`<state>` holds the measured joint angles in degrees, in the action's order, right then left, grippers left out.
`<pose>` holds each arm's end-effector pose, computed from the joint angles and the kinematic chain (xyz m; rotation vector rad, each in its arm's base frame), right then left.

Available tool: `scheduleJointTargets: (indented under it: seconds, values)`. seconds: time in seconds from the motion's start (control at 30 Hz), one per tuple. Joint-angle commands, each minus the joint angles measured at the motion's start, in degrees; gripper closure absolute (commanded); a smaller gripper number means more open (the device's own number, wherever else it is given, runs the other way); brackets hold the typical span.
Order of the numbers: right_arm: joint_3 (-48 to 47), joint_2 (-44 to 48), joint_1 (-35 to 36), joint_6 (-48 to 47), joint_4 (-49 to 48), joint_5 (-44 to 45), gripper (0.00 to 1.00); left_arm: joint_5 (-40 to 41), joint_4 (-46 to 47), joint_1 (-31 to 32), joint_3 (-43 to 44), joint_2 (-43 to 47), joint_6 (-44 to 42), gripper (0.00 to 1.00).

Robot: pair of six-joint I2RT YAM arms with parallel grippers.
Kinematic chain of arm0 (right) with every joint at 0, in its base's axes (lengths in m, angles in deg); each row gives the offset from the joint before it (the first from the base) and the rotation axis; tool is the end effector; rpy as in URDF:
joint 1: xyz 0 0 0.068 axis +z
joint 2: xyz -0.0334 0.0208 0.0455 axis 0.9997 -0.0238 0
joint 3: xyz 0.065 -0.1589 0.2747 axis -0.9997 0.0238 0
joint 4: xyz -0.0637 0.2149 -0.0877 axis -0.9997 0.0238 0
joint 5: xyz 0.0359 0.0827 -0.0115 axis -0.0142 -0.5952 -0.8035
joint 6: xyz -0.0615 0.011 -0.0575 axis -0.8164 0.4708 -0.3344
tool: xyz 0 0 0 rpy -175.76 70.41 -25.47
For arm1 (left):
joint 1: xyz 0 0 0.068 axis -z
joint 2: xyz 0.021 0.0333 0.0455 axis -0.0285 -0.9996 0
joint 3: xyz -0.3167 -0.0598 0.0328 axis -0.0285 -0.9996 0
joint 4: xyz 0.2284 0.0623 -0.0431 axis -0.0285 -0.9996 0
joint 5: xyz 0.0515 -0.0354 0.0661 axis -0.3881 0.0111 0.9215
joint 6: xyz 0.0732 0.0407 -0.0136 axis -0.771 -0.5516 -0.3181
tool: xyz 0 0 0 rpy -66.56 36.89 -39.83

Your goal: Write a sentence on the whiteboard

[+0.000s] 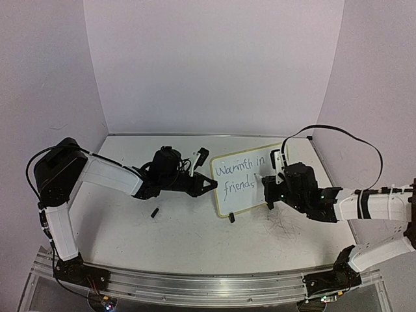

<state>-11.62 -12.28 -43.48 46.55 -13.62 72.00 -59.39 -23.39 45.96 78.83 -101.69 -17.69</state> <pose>0.2055 0.1771 0.2669 -0.3619 1.9525 0.3895 0.2728 -0.3444 0.2311 0.8062 1.9796 -1.1492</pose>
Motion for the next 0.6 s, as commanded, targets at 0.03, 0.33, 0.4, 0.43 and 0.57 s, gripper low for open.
scheduleJointTargets:
  seconds: [0.03, 0.33, 0.4, 0.43, 0.57]
  values:
    - [-2.39, -2.06, -0.51, -0.51, -1.31, 2.64, 1.00, 0.91, -8.86, 0.74, -0.28, -1.49, -2.92, 1.00]
    - [-0.95, -1.67, -0.51, 1.48, 2.85, 1.81, 1.00, 0.85, -8.95, 0.75, 0.13, -1.80, -3.09, 1.00]
    - [-0.61, -1.46, -0.51, 1.93, 3.55, 1.59, 1.00, 0.85, -8.95, 0.74, 0.19, -1.85, -3.09, 1.00]
    - [-0.36, -1.36, -0.51, 2.23, 3.83, 1.32, 1.00, 0.85, -8.92, 0.73, 0.19, -1.87, -3.09, 1.00]
    - [0.31, -1.01, -0.51, 3.23, 4.63, 0.24, 1.00, 0.85, -8.95, 0.75, 0.06, -1.85, -3.09, 1.00]
